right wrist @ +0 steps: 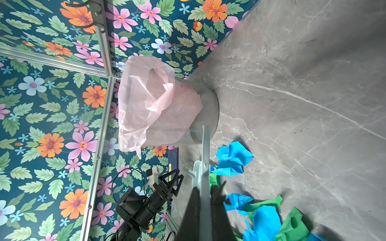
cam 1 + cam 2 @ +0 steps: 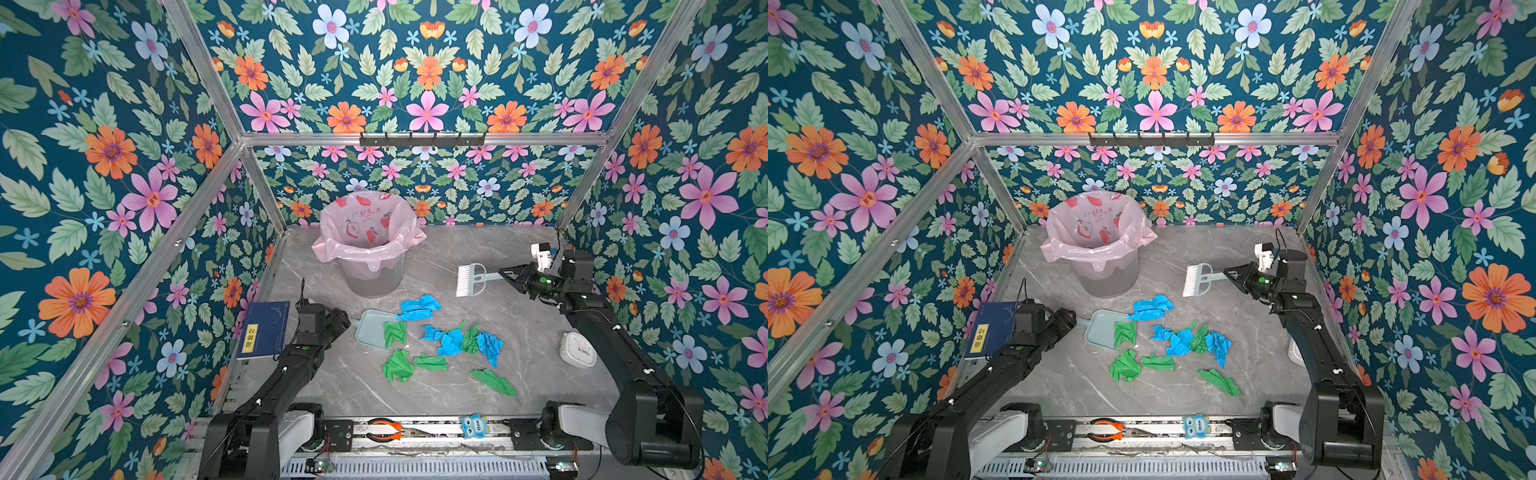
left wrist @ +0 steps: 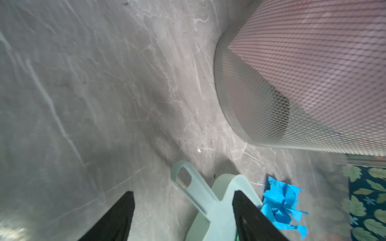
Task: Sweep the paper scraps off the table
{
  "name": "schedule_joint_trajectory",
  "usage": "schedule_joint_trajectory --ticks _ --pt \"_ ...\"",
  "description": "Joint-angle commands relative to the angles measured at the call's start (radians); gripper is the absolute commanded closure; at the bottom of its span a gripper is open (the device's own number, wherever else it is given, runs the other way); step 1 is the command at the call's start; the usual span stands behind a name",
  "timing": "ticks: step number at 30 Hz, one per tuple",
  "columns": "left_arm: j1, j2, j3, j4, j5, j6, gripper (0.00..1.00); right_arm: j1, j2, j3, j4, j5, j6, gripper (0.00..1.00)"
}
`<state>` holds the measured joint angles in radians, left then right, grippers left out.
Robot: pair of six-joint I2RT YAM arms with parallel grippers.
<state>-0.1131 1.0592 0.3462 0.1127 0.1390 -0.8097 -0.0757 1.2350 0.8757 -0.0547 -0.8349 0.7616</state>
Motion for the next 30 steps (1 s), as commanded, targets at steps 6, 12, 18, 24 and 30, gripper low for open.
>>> schedule_joint_trajectory --ticks 6,12,18,24,30 --pt "0.001 0.112 0.069 0.041 0.082 -0.052 0.31 0.001 0.004 0.008 0.019 -0.01 0.006 1.0" --pt "0.001 0.154 0.117 -0.075 0.076 -0.081 0.31 0.001 0.008 0.014 -0.009 -0.004 -0.002 1.0" --pt "0.0 0.16 0.155 -0.162 0.058 -0.076 0.29 0.001 0.012 0.019 -0.011 0.001 -0.002 1.0" --pt "0.001 0.244 0.214 -0.221 0.048 -0.03 0.32 0.001 0.011 0.018 -0.017 0.004 -0.007 1.0" --pt "0.001 0.264 0.236 -0.233 0.017 0.014 0.31 0.001 0.006 0.017 -0.025 0.013 -0.013 1.0"
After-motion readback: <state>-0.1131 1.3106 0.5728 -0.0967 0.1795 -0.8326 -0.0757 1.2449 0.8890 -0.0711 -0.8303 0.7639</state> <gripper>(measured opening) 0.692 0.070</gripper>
